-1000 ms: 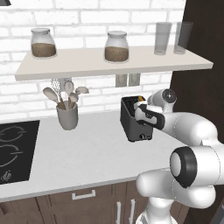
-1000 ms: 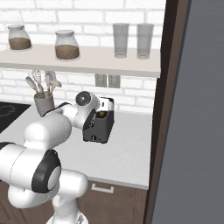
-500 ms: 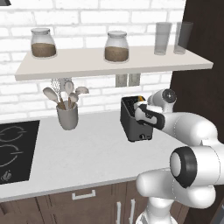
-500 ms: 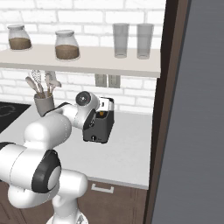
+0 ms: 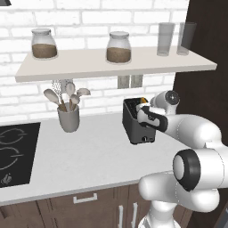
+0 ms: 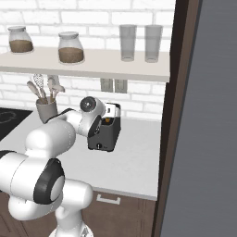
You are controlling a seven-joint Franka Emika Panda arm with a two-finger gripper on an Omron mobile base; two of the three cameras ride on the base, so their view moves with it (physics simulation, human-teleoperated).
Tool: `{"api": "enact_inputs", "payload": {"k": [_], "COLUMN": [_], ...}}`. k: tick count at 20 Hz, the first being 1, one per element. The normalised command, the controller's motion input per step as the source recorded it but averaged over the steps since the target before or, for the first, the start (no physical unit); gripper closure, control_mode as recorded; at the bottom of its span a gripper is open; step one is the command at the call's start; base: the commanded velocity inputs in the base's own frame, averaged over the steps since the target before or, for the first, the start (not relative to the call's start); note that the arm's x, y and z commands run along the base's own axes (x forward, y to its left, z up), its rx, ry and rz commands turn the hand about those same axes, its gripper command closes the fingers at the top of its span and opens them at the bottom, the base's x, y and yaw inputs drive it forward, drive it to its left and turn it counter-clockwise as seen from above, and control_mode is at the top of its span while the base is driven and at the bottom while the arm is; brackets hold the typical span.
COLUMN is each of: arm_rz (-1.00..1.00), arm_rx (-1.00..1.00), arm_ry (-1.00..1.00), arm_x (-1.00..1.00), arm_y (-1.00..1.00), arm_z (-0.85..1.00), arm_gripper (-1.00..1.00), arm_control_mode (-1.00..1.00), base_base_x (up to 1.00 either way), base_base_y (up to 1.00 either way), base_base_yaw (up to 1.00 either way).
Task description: Start the toaster. Once the lever pops up, take the bread to the plate on the dining counter.
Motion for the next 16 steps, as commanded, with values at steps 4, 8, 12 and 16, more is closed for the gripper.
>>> {"api": "enact_inputs", "payload": {"k": [4, 8, 12, 16], "arm_rz": [0.0, 0.0, 0.0, 0.0], "arm_rx": [0.0, 0.0, 0.0, 0.0], "arm_ry": [0.0, 0.0, 0.0, 0.0], "arm_x": [0.0, 0.0, 0.0, 0.0], "arm_y": [0.0, 0.0, 0.0, 0.0], "arm_z": [0.0, 0.0, 0.0, 0.0], "arm_gripper": [-1.0, -1.0, -1.0, -1.0], "arm_control_mode": [-1.0, -1.0, -1.0, -1.0], "base_base_x": [0.0, 0.0, 0.0, 0.0], "base_base_y": [0.0, 0.0, 0.0, 0.0], "base_base_yaw": [0.0, 0.0, 0.0, 0.0]}}
